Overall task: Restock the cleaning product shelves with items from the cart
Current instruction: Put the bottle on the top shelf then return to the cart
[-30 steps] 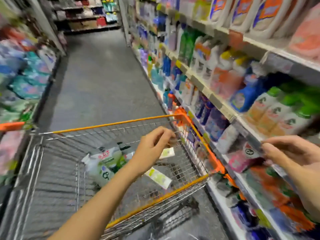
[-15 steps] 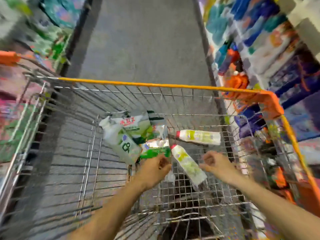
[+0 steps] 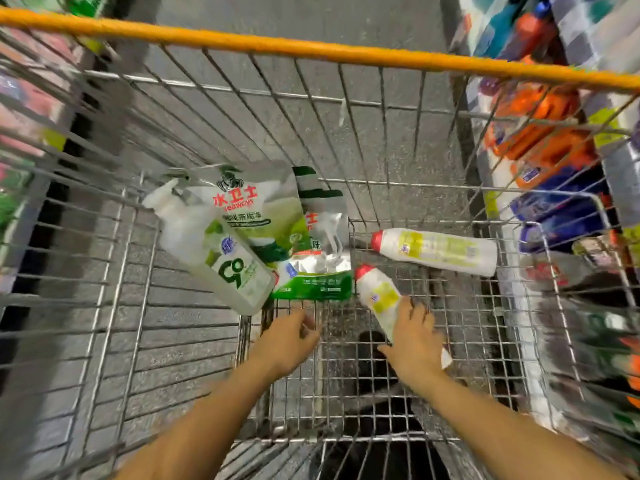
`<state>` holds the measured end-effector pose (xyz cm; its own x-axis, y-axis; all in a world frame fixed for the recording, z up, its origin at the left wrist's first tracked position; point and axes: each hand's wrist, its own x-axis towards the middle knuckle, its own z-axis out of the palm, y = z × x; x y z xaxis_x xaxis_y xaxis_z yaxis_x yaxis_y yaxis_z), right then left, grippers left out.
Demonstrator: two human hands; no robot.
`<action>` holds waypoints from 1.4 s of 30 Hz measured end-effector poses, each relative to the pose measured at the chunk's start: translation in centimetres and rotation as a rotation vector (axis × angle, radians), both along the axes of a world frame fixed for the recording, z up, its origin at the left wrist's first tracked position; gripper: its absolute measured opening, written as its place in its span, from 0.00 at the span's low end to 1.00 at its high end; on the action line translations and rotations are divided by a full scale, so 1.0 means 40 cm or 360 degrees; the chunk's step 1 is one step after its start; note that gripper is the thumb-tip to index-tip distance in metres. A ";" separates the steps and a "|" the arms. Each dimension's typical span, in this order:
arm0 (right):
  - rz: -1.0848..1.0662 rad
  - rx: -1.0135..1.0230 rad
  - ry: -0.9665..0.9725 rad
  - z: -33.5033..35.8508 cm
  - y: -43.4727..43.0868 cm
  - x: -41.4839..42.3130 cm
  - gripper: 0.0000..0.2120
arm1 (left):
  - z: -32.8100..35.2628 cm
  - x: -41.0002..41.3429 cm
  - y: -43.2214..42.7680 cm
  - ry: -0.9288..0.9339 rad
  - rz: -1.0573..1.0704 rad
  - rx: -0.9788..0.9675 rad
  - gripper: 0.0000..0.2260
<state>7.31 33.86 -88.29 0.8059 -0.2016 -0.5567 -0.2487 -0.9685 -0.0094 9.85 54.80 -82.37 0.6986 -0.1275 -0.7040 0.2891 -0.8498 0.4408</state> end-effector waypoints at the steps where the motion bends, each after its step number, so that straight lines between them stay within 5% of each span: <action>1: 0.0016 -0.0030 -0.0019 -0.006 -0.003 0.002 0.46 | -0.004 -0.003 -0.001 0.0016 -0.0023 -0.0008 0.06; 8: -0.0310 0.0610 0.0003 0.042 -0.048 0.032 0.38 | 0.012 0.017 -0.002 0.0067 -0.0109 -0.0077 0.12; 14: -0.0907 0.1846 0.0440 0.233 -0.054 0.051 0.29 | 0.115 0.029 -0.046 0.0532 0.0665 -0.0984 0.23; 18: -0.0882 0.2193 0.0473 0.342 -0.027 0.063 0.23 | 0.170 0.024 -0.091 0.0768 0.0782 -0.1332 0.18; 21: -0.0990 0.2389 0.0400 0.383 -0.013 0.064 0.24 | 0.212 0.015 -0.112 0.0650 0.0902 -0.1479 0.12; 30: -0.0898 0.2350 -0.0387 0.542 -0.005 0.012 0.20 | 0.366 -0.016 -0.121 -0.0027 0.0747 -0.1441 0.13; 42: -0.0672 0.2236 -0.1067 1.006 -0.057 -0.203 0.12 | 0.831 -0.165 -0.199 -0.0503 0.0335 -0.1565 0.14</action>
<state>-0.79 31.60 -48.05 0.9901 -0.1212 -0.0711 -0.0677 0.0326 -0.9972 3.26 46.84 -49.11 0.9067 -0.3984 -0.1383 0.1408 -0.0233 0.9898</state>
